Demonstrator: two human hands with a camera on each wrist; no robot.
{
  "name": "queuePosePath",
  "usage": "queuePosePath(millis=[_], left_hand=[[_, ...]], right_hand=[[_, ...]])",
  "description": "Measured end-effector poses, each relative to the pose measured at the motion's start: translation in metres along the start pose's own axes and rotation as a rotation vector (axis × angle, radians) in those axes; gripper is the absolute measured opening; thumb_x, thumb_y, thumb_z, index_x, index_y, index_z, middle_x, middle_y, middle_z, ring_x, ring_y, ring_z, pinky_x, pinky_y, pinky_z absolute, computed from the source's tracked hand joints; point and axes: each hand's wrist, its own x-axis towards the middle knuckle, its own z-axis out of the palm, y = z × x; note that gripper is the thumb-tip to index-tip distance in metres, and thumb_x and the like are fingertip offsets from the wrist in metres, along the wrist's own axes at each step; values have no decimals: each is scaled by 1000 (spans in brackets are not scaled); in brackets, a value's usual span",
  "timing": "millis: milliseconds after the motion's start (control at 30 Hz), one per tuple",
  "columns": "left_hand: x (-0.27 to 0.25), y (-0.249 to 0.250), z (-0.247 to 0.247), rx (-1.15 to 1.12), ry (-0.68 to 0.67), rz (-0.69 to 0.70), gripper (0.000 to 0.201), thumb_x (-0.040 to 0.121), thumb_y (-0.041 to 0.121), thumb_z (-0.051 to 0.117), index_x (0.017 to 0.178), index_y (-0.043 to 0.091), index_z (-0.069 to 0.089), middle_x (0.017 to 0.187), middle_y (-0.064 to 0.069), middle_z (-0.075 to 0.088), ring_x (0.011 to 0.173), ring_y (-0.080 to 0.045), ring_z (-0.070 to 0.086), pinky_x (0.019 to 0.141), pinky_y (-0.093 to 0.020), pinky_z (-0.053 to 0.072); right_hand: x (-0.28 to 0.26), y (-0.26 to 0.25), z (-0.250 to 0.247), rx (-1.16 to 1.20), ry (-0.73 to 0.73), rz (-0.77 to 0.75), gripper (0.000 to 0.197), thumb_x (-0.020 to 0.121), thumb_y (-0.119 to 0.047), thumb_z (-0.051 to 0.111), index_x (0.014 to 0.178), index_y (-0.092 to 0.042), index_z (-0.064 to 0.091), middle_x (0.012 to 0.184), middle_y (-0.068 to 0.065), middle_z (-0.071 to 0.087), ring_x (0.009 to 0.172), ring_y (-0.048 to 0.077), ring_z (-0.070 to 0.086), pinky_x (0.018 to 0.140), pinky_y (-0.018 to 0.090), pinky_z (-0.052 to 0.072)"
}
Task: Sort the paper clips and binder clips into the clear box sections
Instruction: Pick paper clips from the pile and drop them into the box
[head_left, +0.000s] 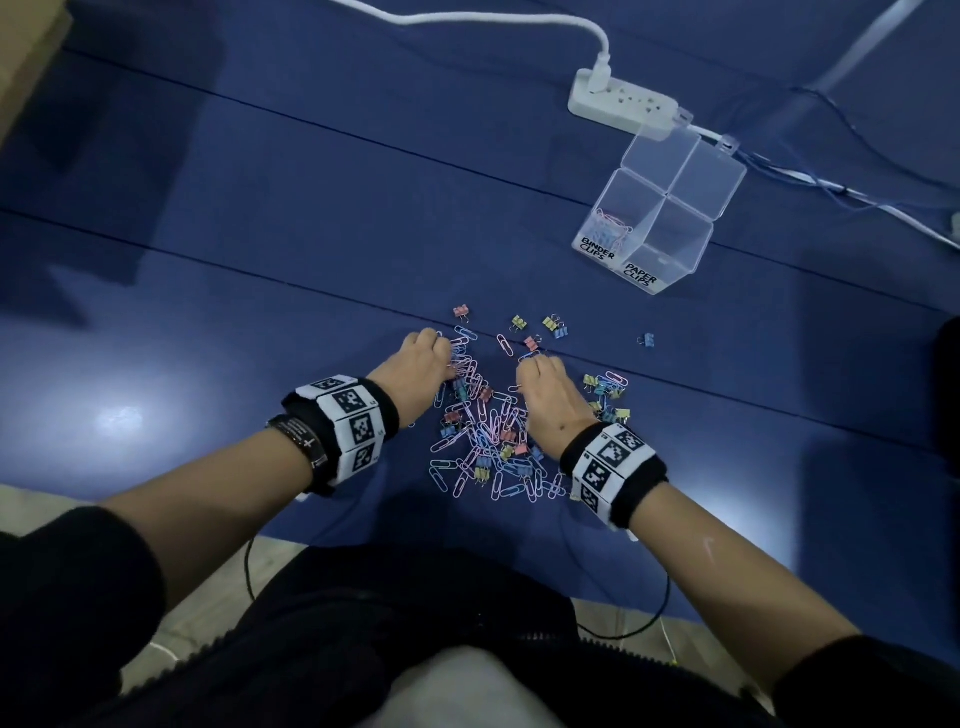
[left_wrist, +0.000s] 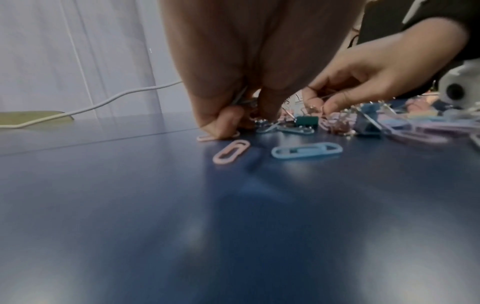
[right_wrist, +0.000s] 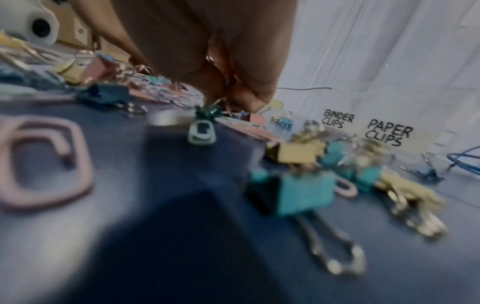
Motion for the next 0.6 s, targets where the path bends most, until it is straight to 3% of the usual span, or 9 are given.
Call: queuePosePath(millis=[100,200,233,300,400,467,567,600], left_hand=[[8,5,-9,-214,-14,-45,23,99,17,39,112,0,47,120,-15,49,103,-24,45,89,-31,39],[11,8,-21,-390,-11,-40,25,98,20,42,112,2,50,106,-9,54,89,-16,44,77,-25,34],[12,10,-24,-443,-1,-28,23,98,21,42,111,3,50,101,-5,52,88,-16,45,76,-23,33],[14,13,-30,-634,-5,-15,13,98,20,42,105,12,49,95,2,49,84,-14,47,70,-20,38],[19,21,-38,-900,-54,-38,18,101,15,36,105,15,53,73,7,43,60,-6,39,49,-9,35],[26,24,-41,-1017,-81,-93,27,101,13,32,90,11,57,64,3,34,53,-9,30,42,-14,30],[33,29,-43,-1232,-54,-209,35,94,6,30,66,9,50,59,-2,32,42,-10,34,33,-11,26],[35,29,-44,-1291,-48,-239,35,92,5,29,63,9,48,59,-3,34,36,-8,36,33,-9,24]], right_hand=[[-2,12,-1,174,104,98,35,77,19,38,99,-8,47,99,4,43,93,16,34,75,20,26],[0,21,-15,417,207,269,31,87,11,38,109,-2,55,106,7,49,95,15,45,79,19,33],[2,23,-24,570,213,312,28,90,8,36,105,-2,58,100,6,50,83,11,47,72,20,37],[5,29,-50,1004,144,382,30,94,6,29,92,-4,58,79,3,45,59,7,37,51,16,36],[15,41,-97,1541,69,427,36,91,9,20,78,-7,48,66,2,32,52,8,38,39,12,34],[27,47,-123,1622,86,461,27,86,6,25,72,-7,45,66,3,34,52,9,38,39,12,34],[47,53,-151,1657,166,502,6,62,-4,38,64,-8,42,69,7,43,49,11,37,39,14,33],[54,55,-158,1627,203,517,6,66,-4,37,63,-8,42,69,9,45,50,12,37,38,15,34]])
